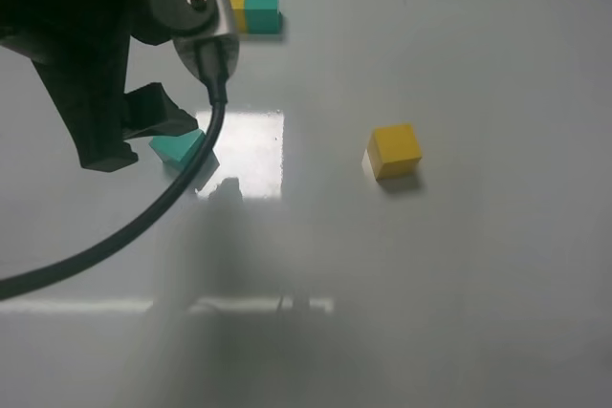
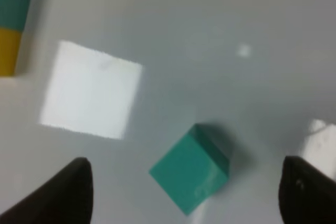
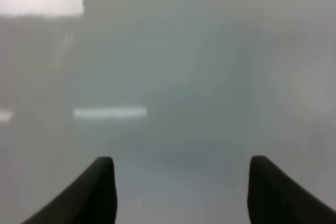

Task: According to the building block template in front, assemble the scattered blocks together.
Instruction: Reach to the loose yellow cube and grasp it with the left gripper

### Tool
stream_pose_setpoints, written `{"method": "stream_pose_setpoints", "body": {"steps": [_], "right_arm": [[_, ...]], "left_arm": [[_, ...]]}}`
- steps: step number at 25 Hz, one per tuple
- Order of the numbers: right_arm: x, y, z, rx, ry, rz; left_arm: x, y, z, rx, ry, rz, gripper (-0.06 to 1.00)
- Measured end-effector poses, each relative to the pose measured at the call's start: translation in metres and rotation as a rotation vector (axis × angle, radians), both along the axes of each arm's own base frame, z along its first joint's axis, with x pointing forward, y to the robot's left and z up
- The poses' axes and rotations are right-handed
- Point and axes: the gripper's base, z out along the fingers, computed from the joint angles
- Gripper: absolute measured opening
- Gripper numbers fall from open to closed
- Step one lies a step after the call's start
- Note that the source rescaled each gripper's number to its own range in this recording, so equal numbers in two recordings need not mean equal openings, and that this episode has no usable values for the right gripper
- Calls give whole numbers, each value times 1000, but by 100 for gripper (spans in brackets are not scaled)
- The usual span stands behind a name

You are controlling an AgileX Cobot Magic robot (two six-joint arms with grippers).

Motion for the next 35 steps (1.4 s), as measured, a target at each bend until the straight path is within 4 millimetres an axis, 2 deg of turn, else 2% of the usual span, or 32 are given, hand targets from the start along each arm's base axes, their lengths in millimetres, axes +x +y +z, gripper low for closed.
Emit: {"method": "stream_pose_setpoints", "body": {"steps": [6,11,18,29,35], "right_arm": [[0,0,0,0,0,0],[0,0,0,0,0,0],[0,0,0,0,0,0],[0,0,0,0,0,0],[0,0,0,0,0,0]], "left_arm": [[15,-37,-17,-8,-30,-81,72],[21,-67,-23,-21,-19,-143,72],[17,-99,-26,-1,11,-226,72],[26,-124,-48,14,79,-237,72],[37,-135,-57,-43,70,-254,72]]}}
